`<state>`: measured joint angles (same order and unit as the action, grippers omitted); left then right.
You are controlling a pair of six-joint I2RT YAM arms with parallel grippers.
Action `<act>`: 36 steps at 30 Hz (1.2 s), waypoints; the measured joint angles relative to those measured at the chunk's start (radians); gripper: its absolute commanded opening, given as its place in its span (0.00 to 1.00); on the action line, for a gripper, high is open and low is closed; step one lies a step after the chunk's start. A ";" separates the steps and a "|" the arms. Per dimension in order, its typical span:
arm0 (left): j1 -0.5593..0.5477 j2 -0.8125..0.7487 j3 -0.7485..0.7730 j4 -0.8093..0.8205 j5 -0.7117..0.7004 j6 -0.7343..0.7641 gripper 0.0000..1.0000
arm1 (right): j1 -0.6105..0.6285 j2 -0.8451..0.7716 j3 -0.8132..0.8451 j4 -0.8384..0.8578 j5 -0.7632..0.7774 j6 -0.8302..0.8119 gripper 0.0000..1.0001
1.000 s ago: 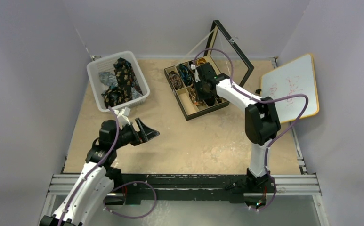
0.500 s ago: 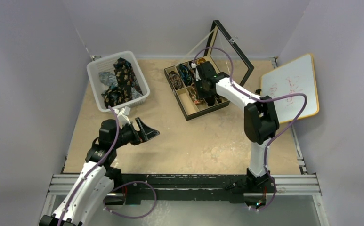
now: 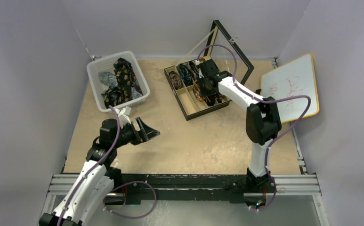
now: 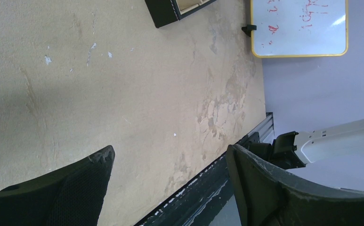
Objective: Roll the ties
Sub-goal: Place the tie in the storage box.
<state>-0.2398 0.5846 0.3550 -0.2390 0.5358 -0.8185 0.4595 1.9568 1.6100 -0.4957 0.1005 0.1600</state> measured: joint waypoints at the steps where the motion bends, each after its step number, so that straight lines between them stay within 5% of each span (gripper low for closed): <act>1: 0.000 0.002 0.000 0.003 0.001 0.000 0.86 | 0.001 0.000 0.000 0.000 0.002 0.000 0.00; 36: 0.000 0.024 0.000 0.042 0.015 0.000 0.86 | 0.048 0.014 -0.011 0.000 -0.016 0.045 0.00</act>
<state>-0.2398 0.6090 0.3550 -0.1967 0.5510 -0.8185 0.5076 1.9705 1.5993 -0.4953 0.0841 0.2050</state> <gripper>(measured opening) 0.862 0.221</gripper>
